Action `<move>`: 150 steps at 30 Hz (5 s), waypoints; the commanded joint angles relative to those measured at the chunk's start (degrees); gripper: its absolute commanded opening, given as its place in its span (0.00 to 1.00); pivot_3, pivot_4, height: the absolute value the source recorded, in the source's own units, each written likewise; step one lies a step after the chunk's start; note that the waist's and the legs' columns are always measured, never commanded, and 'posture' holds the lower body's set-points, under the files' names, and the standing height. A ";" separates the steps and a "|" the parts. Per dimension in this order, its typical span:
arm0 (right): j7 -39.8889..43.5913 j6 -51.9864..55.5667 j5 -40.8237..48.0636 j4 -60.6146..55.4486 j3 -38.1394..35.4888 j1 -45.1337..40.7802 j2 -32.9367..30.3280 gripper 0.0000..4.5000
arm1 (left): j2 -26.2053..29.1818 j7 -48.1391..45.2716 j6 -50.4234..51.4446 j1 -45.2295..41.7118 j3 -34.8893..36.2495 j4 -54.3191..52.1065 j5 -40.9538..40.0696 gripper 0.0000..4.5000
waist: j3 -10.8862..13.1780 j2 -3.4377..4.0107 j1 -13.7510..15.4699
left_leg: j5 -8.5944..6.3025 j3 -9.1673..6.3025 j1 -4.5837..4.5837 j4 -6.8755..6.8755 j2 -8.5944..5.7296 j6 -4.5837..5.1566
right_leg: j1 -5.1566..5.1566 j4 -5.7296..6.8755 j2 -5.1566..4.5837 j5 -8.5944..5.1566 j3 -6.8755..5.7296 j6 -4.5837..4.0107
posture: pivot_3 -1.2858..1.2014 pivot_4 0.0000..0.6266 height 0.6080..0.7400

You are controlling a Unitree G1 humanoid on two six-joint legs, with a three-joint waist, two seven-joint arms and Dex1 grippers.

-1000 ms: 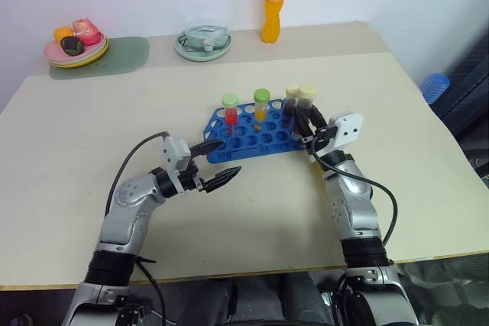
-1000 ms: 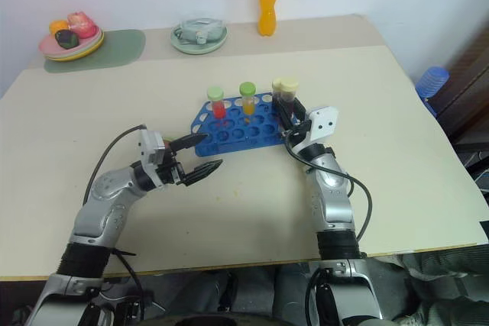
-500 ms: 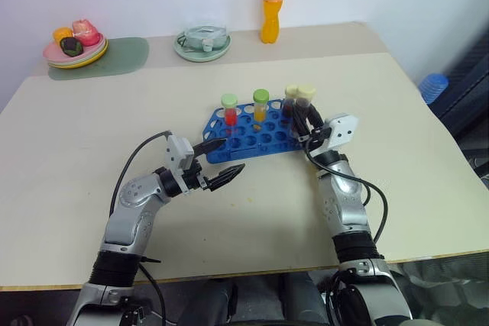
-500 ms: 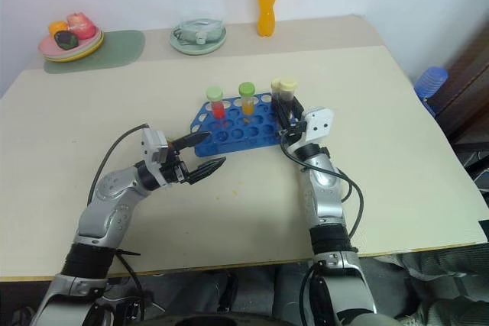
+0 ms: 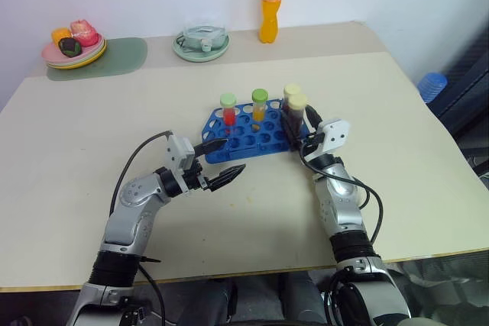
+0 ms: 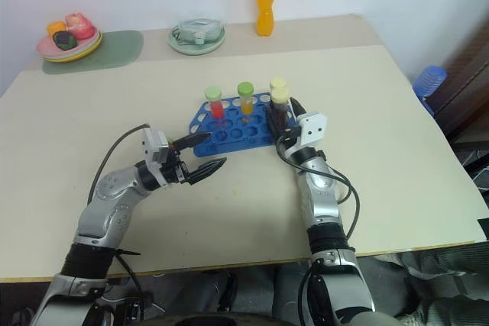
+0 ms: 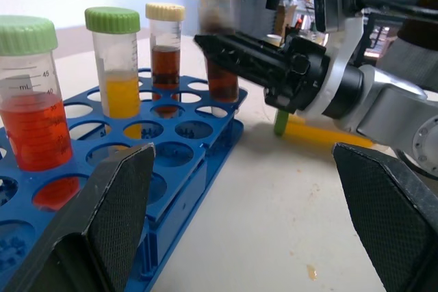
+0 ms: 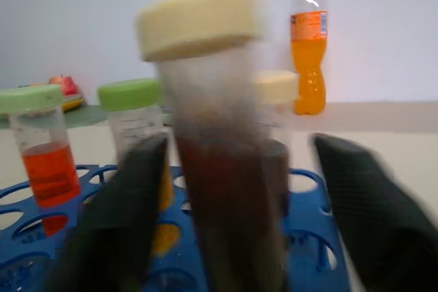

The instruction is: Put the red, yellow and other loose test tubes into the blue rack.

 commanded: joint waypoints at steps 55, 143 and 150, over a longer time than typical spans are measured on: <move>-4.52 115.12 26.06 -39.57 5.00 -8.18 -37.38 0.23 | -1.73 -1.22 -1.20 1.74 -1.93 -0.91 0.21 0.94 | -0.01 -0.08 1.91 | -0.07 0.13 -0.16 0.07 0.01 0.12 | 0.04 -0.27 -0.12 0.04 -0.02 0.00 | 0.52 0.24 1.00; 2.55 0.85 -4.02 5.09 8.60 -4.41 0.47 0.18 | 2.33 2.71 -2.67 1.77 4.57 1.29 -0.63 0.94 | -0.20 -0.23 0.12 | -0.03 0.15 0.19 0.00 0.06 0.05 | 0.17 -0.15 -0.01 0.15 -0.11 -0.03 | 0.52 0.24 1.00; 6.94 0.59 0.38 4.85 7.49 -4.12 0.67 0.40 | 2.49 3.33 -2.48 2.81 5.09 0.26 -0.85 0.94 | -0.20 -0.23 0.07 | -0.02 0.14 0.21 0.00 0.06 0.04 | 0.17 -0.14 0.00 0.15 -0.10 -0.03 | 0.52 0.24 1.00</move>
